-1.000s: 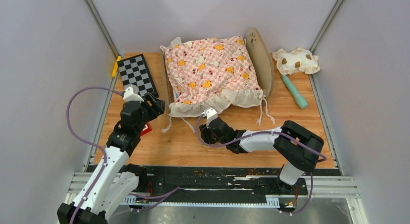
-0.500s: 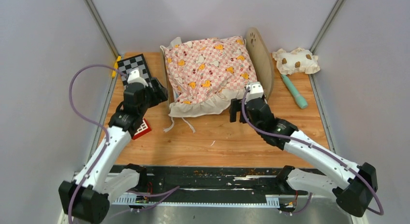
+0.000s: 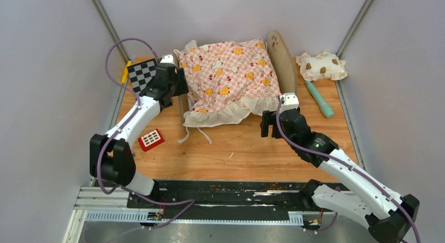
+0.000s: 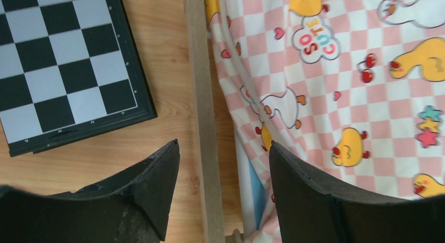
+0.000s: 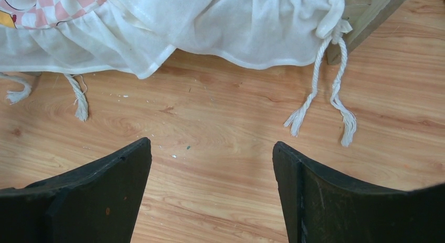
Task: Set up the pet bed
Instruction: Move the bed frame to the center of the board.
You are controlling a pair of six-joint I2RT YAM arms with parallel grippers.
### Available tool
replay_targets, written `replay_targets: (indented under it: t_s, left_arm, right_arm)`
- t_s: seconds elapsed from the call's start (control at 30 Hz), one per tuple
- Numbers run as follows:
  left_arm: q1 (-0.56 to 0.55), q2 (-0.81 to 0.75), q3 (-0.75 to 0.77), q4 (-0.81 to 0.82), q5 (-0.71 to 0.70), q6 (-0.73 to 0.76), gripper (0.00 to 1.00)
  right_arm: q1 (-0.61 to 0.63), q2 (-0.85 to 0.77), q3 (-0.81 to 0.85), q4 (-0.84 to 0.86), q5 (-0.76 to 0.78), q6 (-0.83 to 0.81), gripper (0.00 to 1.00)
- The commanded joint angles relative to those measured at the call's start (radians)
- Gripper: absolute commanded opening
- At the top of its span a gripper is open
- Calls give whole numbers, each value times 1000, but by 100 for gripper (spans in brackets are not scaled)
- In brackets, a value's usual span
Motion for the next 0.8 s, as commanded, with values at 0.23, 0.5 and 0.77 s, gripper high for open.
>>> replay_targets:
  t_s: [0.23,0.5,0.77]
  left_arm:
    - [5,50,-114,18,-16,-33,36]
    - [-50,-96,-272,46,-29,-169,0]
    - [-325,-296,-451,101,-195,-498,7]
  right_arm:
    - [-28,-37,112,-96,74,-11,84]
    - [-43,-49,109,-102,131,15,84]
    - [-73,24,124,-102,80,89,85]
